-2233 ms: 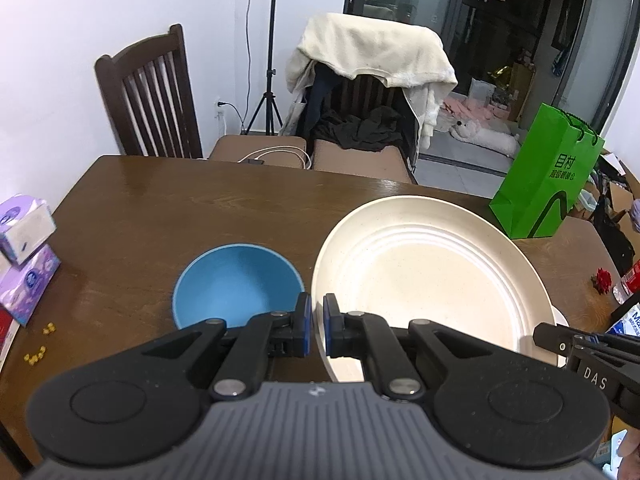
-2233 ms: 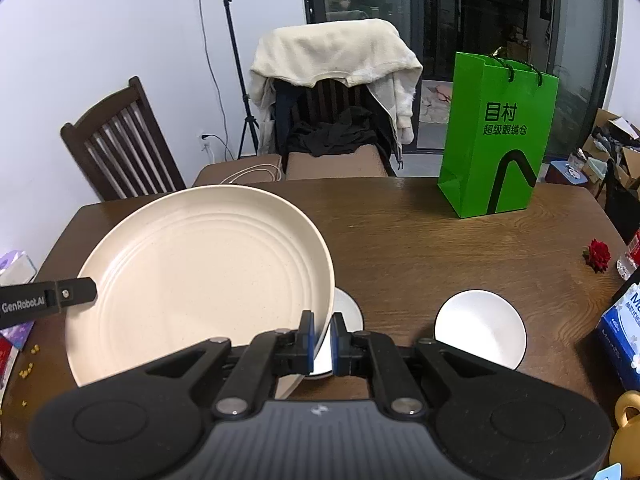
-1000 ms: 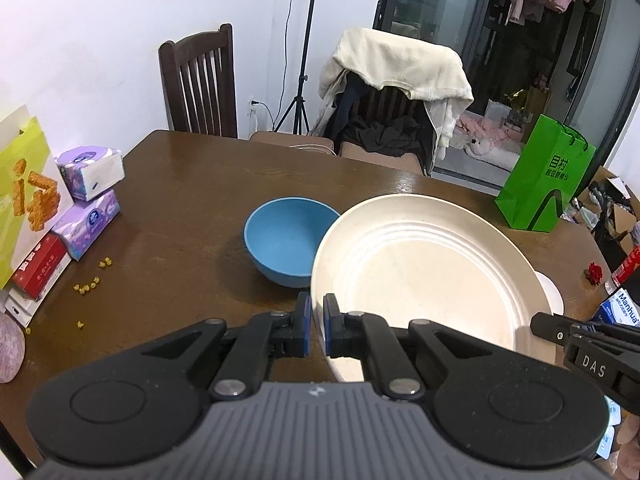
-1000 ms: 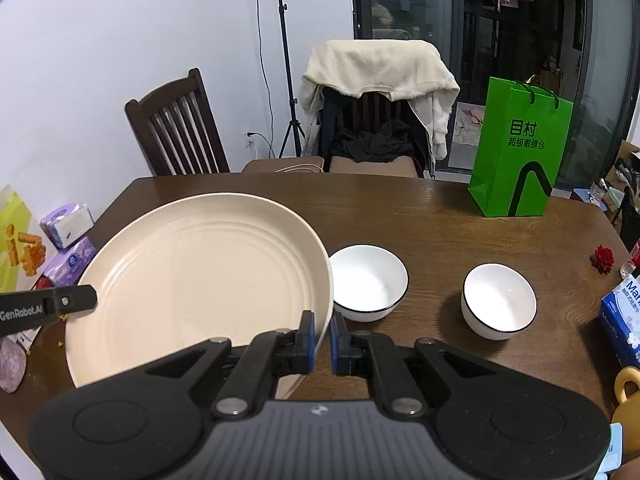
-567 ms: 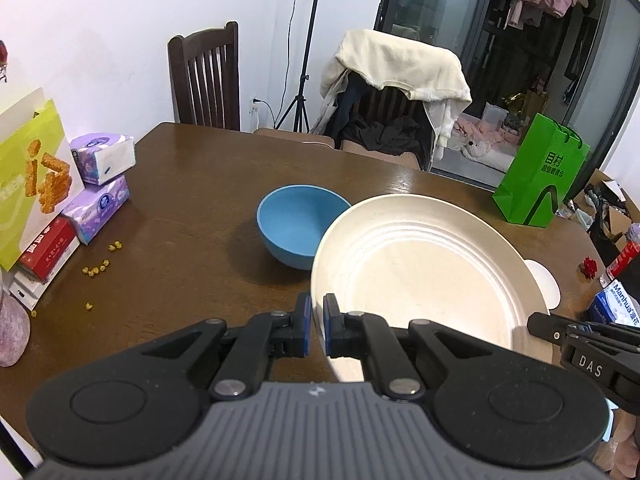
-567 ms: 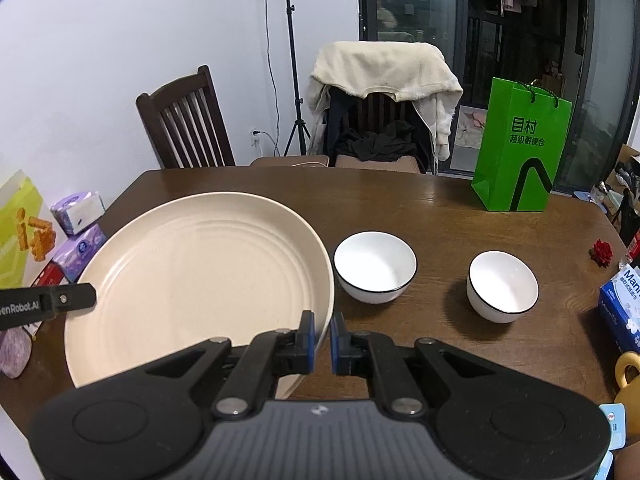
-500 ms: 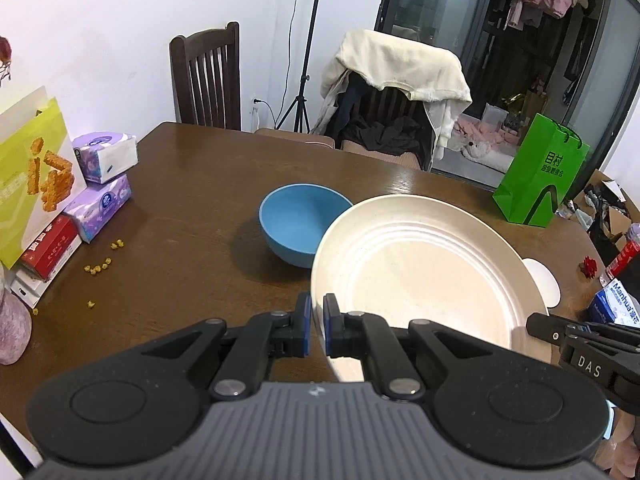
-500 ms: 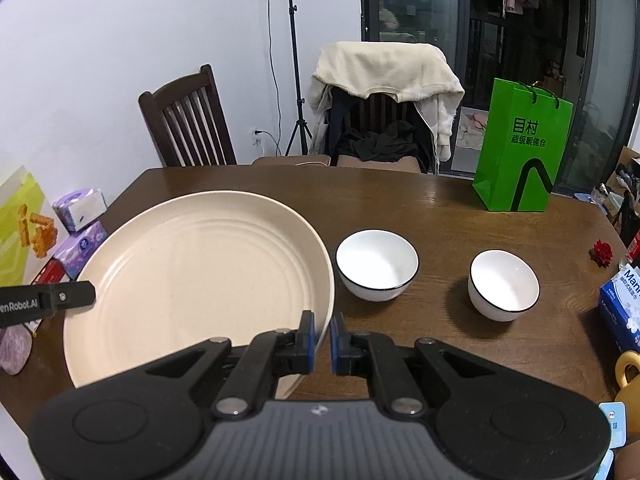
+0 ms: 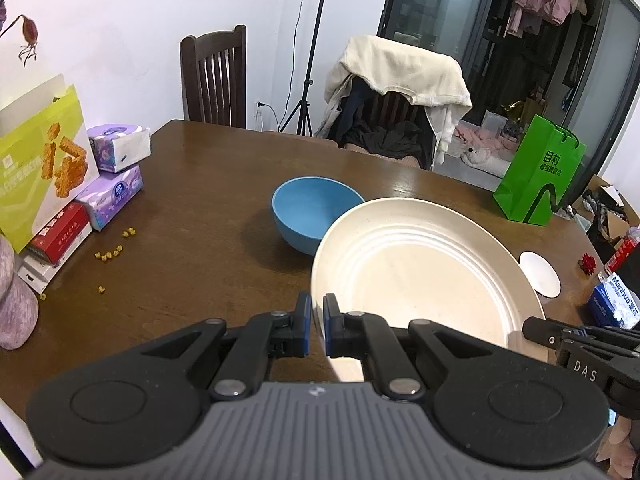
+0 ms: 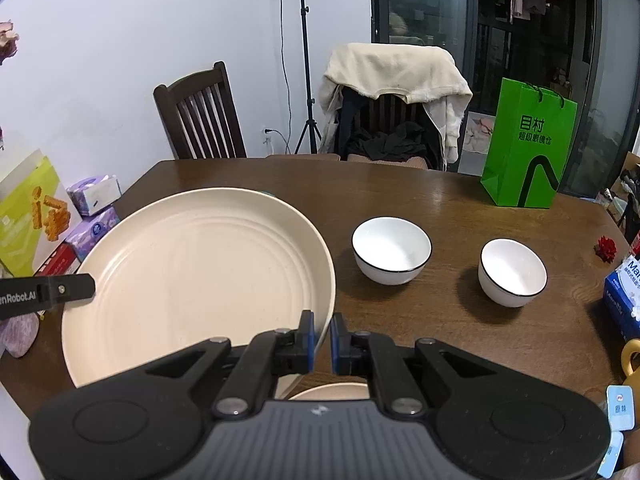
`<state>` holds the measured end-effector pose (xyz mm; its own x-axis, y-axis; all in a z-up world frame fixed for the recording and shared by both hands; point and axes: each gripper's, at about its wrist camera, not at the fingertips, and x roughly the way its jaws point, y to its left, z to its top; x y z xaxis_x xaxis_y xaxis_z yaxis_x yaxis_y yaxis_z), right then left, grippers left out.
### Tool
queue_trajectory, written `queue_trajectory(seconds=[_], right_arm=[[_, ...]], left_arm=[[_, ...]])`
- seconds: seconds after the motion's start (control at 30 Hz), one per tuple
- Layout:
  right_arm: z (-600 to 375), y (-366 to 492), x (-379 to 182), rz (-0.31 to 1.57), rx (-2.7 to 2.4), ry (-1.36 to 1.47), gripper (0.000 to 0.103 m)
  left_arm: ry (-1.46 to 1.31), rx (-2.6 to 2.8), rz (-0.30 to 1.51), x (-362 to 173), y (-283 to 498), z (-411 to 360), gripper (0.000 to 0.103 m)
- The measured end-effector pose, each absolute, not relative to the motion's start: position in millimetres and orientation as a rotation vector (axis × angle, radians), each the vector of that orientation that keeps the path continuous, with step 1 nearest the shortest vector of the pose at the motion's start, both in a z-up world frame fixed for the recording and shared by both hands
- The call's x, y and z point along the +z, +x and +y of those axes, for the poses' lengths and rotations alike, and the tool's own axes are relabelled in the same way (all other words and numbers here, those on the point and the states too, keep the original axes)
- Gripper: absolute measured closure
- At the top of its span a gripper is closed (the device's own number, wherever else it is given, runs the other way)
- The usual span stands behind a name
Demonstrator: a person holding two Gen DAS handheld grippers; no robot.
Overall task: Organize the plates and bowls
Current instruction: 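Lower the held cream plate toward the stacked cream plates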
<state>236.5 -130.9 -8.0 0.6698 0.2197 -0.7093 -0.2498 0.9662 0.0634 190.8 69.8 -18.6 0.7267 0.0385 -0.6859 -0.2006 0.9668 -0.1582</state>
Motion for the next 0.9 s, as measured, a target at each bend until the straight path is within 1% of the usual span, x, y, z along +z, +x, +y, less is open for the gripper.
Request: queue_trajectory(seconds=[0.9], right_arm=[[-152.9, 192.7, -55.2, 0.863, 0.246, -0.015, 0.094]], left_arm=[[-0.21, 0.092, 0.802, -58.4, 165.0, 49.6, 0.096]])
